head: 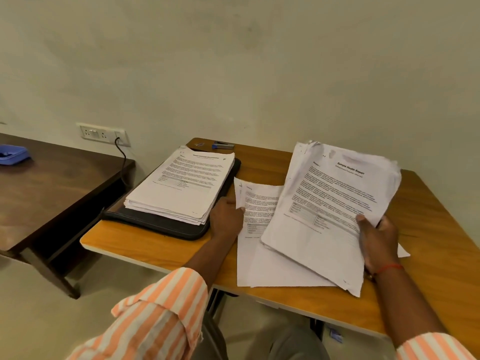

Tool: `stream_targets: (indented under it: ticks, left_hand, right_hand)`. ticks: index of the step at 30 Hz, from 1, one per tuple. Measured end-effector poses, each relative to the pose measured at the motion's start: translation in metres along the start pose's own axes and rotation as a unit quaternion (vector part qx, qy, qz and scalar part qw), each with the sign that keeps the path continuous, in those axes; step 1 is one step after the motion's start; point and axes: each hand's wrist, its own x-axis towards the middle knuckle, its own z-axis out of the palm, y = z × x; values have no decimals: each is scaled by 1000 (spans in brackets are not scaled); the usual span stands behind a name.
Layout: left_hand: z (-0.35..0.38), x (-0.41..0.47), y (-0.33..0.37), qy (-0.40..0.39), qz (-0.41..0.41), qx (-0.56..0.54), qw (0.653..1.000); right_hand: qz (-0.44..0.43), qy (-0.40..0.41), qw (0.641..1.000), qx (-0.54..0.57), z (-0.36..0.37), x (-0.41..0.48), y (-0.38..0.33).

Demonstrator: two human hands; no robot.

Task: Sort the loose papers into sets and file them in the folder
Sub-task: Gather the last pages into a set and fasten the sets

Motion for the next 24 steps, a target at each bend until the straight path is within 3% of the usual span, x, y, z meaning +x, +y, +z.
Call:
stream_targets:
  ticks: [8,16,21,24]
  left_hand:
    - [-4,-2,4,-27,-11,-140,990]
    - [-15,-9,0,-13,0,-245,970]
    - [-22,-15,11,69,130,-137,980]
    - [-38,-6,36,136,202,-83,966]
  right_hand:
    - [-49,-107,988,-104,4,-1,6]
    - [-68,-87,981,-162,9,-1,8]
    - [-70,-81,988,-116,6,-3,5]
    - [-68,-75,989,-108,6,-2,5]
